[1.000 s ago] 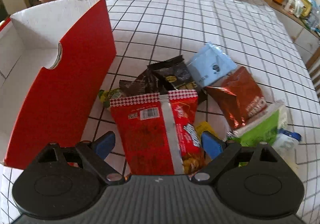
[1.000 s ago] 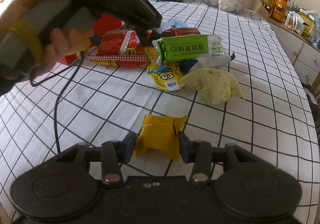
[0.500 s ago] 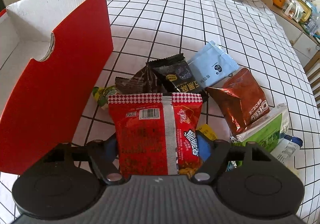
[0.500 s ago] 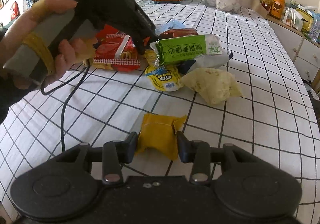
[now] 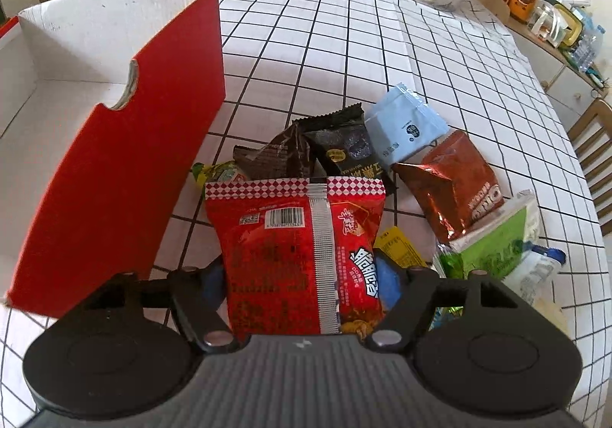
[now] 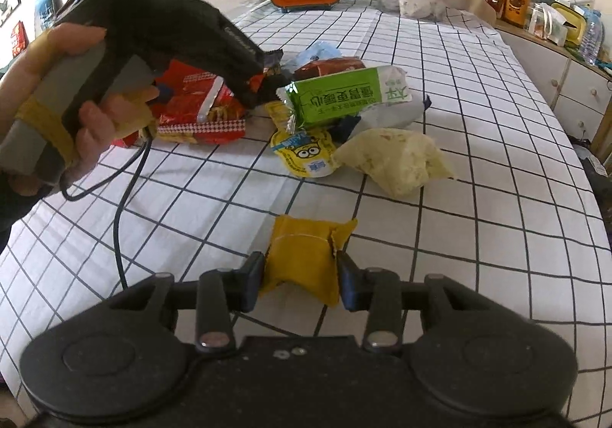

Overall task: Organize snacks
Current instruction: 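Carry the red chip bag and yellow snack over the red box with both tools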

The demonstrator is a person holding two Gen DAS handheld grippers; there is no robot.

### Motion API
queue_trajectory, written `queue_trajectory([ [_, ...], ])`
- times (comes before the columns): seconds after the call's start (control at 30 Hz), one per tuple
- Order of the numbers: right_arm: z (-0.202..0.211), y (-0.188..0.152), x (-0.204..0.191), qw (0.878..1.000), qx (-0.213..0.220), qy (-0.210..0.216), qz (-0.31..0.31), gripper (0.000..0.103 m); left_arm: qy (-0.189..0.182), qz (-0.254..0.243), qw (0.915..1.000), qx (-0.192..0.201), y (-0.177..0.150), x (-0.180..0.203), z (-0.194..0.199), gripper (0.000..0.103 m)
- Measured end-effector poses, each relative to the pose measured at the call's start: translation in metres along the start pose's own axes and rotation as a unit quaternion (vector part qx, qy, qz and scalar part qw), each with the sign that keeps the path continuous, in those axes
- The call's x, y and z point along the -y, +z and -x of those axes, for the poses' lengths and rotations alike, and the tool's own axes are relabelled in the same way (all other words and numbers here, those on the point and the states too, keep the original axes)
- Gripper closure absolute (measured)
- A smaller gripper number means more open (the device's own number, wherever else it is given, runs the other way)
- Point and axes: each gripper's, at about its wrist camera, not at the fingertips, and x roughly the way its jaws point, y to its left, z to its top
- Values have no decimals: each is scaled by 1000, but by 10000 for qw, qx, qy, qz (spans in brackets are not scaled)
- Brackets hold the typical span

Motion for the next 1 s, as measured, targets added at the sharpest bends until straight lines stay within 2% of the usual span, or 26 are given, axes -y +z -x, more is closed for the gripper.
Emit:
queue_trajectory([
  [0.27,24,8,-6,9998,215,-58,-16,65,-195,-263,9993,167,-9,3,37,29],
  [0.57,53,32,-19,9984,550,-92,66,65,-334,-548,9971,417,-9,-8,94,29],
  [0.8,74,64,-36,9955,930,-68,183,65,-186,-563,9955,742,7,-36,131,29],
  [1.0,78,99,-58,9929,1131,39,353,65,25,-545,9945,892,25,-67,147,29],
])
